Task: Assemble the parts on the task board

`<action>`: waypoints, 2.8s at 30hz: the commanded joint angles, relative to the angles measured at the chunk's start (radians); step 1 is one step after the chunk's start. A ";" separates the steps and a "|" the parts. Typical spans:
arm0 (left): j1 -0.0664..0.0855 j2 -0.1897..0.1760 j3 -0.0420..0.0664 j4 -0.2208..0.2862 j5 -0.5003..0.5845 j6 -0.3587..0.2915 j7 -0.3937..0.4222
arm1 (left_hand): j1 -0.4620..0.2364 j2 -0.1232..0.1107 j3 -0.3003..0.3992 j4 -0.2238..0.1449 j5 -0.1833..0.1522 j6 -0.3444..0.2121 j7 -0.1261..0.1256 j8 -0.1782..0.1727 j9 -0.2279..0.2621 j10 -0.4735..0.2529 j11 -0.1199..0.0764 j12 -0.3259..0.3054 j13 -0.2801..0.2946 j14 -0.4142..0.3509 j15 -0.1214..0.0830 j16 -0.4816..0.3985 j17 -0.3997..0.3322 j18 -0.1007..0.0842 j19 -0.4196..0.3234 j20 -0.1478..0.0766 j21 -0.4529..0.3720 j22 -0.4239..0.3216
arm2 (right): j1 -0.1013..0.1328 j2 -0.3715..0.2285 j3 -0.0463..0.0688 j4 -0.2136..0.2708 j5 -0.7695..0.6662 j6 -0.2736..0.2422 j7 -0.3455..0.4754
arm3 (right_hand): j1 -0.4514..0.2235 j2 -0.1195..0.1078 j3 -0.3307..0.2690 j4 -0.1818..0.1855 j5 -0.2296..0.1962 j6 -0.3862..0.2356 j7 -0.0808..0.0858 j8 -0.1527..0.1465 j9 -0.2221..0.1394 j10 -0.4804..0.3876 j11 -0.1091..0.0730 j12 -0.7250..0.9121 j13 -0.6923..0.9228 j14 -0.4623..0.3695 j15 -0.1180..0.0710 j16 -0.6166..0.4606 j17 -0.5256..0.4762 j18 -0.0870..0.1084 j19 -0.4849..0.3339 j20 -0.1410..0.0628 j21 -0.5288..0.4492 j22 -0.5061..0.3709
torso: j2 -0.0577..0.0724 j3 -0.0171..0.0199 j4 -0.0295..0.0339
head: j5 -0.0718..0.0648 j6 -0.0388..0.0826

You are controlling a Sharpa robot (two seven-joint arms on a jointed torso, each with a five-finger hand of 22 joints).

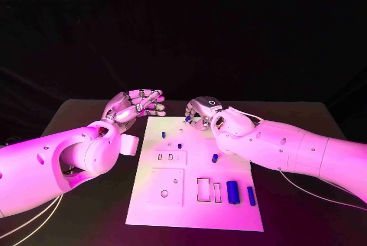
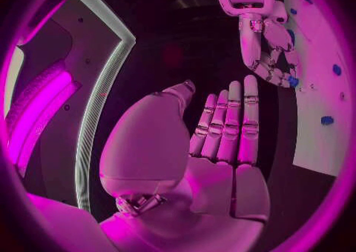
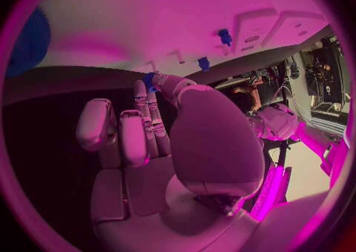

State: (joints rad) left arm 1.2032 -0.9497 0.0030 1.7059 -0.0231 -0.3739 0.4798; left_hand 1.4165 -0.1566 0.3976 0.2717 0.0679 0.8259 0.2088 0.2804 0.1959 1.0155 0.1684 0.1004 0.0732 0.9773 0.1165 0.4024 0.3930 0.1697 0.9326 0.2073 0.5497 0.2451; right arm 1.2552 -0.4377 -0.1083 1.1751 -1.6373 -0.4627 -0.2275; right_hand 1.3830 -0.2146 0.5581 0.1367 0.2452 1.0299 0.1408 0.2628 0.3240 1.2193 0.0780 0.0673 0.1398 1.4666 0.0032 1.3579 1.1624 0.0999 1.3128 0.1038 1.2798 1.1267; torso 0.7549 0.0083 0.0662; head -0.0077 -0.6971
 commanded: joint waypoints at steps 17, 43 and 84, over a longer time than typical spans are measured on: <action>0.005 0.002 0.002 -0.001 0.005 0.014 0.002 | 0.007 0.004 0.006 0.000 -0.005 0.000 0.017 -0.003 0.002 0.007 0.002 -0.004 0.000 -0.008 0.000 0.007 0.002 0.010 0.000 0.000 0.005 0.002 | -0.009 0.027 0.000 -0.026 0.018 0.027 -0.015 | -0.012 -0.001 0.006 -0.002 0.001 -0.001 0.004 0.002 0.003 0.000 0.003 -0.004 0.000 0.035 -0.002 0.010 0.006 -0.010 0.005 0.002 0.008 0.004 | 0.000 0.0005 -0.0016 | 0.004 -0.002; 0.012 0.002 0.002 -0.006 0.009 0.014 -0.002 | 0.007 0.003 0.007 -0.001 -0.005 0.000 0.018 -0.004 0.002 0.007 0.003 -0.005 0.000 -0.009 0.000 0.007 0.004 0.010 -0.002 0.000 0.007 0.003 | -0.008 0.053 -0.001 -0.054 0.031 0.056 -0.028 | -0.024 -0.010 0.009 0.000 0.001 -0.017 0.010 -0.003 0.008 -0.016 0.009 -0.006 -0.003 0.033 0.003 0.016 0.011 -0.011 0.007 0.006 0.013 0.014 | 0.001 -0.0009 -0.0025 | 0.015 0.001; 0.017 0.002 0.002 -0.011 0.009 0.015 -0.008 | 0.006 0.002 0.009 -0.001 -0.006 -0.001 0.019 -0.005 0.003 0.007 0.004 -0.008 0.000 -0.012 0.001 0.008 0.009 0.010 -0.006 0.001 0.012 0.006 | -0.008 0.062 -0.003 -0.048 0.057 0.000 0.011 | -0.034 -0.018 0.026 -0.024 0.001 -0.070 0.019 -0.023 0.038 -0.042 0.014 0.009 0.019 0.014 0.006 -0.005 -0.053 -0.016 0.019 0.006 0.027 0.055 | 0.002 0.0001 -0.0042 | 0.020 -0.002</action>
State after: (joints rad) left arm 1.2170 -0.9488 0.0040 1.6935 -0.0167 -0.3740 0.4686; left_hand 1.4165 -0.1566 0.4003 0.2690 0.0679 0.8259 0.2088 0.2804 0.1979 1.0189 0.1717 0.0956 0.0732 0.9700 0.1164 0.4062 0.4008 0.1697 0.9326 0.2073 0.5596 0.2496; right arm 1.2480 -0.3770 -0.1106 1.1268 -1.5792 -0.4680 -0.2274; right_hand 1.3649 -0.2248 0.5865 0.1073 0.2435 0.9679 0.1566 0.2454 0.3638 1.1939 0.0867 0.0853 0.1624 1.4656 0.0027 1.3589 1.1165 0.0843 1.3402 0.1099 1.3138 1.1893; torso 0.7571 0.0088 0.0627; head 0.0110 -0.6995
